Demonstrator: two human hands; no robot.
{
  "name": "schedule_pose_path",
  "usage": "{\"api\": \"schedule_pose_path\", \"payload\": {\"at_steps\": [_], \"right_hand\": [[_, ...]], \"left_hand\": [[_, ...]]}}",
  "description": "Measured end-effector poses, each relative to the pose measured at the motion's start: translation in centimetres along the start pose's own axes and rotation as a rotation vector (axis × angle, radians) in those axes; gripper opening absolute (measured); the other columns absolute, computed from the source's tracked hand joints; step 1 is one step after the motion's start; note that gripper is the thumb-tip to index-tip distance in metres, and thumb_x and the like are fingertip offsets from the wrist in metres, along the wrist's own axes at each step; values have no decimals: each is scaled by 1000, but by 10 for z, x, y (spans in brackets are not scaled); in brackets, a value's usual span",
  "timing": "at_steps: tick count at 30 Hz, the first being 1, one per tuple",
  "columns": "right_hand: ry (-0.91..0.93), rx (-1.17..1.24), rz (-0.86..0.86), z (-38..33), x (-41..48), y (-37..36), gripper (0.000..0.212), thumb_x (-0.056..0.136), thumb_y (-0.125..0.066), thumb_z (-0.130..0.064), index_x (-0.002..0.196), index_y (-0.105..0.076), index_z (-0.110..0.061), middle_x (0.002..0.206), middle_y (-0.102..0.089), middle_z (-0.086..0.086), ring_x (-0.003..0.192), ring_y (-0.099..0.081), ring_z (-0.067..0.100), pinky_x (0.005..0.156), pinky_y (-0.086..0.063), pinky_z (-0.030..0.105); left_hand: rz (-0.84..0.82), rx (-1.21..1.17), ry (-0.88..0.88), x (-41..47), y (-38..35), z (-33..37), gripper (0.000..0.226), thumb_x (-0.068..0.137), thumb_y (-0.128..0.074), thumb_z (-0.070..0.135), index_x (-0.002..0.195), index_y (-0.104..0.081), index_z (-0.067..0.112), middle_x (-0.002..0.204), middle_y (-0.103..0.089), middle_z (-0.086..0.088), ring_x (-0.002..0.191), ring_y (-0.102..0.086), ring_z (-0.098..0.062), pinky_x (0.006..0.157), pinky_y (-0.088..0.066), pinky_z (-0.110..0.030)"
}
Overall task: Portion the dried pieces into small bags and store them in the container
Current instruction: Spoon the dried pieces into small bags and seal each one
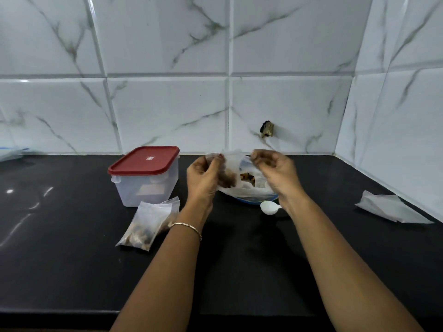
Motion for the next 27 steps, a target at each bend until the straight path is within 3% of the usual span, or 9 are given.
{"api": "schedule_pose_path", "payload": {"at_steps": [3,5,7,9,13,18,22,27], "right_hand": [[-80,-102,-267,13,-9,-31,27,85,-71,-26,110,-66,-17,98,-71,-8,84,-66,-6,68,-48,8],[-100,-127,-336,20,-10,-37,24,86,-70,-26,108,-67,-16,101,-73,-3,93,-68,4,77,-52,14],[-88,-110,-307,20,-10,-35,17,87,-69,-22,101,-70,-12,94,-74,2,88,-70,11,77,-55,22],[-40,-100,-253,16,-8,-33,8,89,-67,-17,89,-70,-9,77,-74,0,73,-69,9,66,-55,21],[20,-75,-169,9,-8,-28,13,90,-66,-12,77,-69,-11,64,-70,-2,60,-66,8,59,-53,21],[33,-69,-47,8,-6,-18,8,91,-66,-12,84,-69,-14,78,-72,3,69,-68,9,61,-54,21],[-1,-74,-48,11,-12,-18,13,93,-60,-5,98,-69,-13,92,-72,5,87,-70,17,72,-58,23],[-65,-6,-70,10,-33,-27,17,94,-61,-11,108,-67,-3,96,-73,10,88,-71,20,81,-59,29]], "left_hand": [[-27,25,-43,-1,-6,1,7,89,-67,11,82,-67,9,72,-68,1,66,-65,-6,63,-55,-23],[-37,-12,-35,3,-5,0,6,89,-67,11,84,-68,7,77,-69,0,73,-65,-8,71,-54,-25],[-43,-28,-30,5,-3,-2,6,89,-67,11,88,-69,6,78,-70,0,76,-66,-10,75,-54,-28],[-55,-52,-24,5,-4,-4,6,89,-66,11,89,-69,6,75,-71,3,72,-67,-7,72,-56,-27],[-99,-43,20,6,-7,-7,12,88,-68,22,89,-67,10,76,-72,4,74,-69,-11,63,-57,-27],[-217,71,138,1,-14,-17,25,85,-71,32,95,-68,9,85,-72,-2,82,-70,-13,74,-59,-31],[-238,131,109,-9,-14,-13,24,85,-72,18,103,-66,2,79,-71,0,78,-70,-12,66,-59,-26],[-178,281,12,-25,1,3,21,82,-77,20,97,-67,11,89,-72,-10,82,-71,-19,68,-58,-30]]}}
Point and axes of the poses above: each hand's wrist, its own x-axis towards the middle knuckle, its own y-axis out of the back of the hand, z = x × y, the point moved 8 cm from there along x, towards the middle knuckle
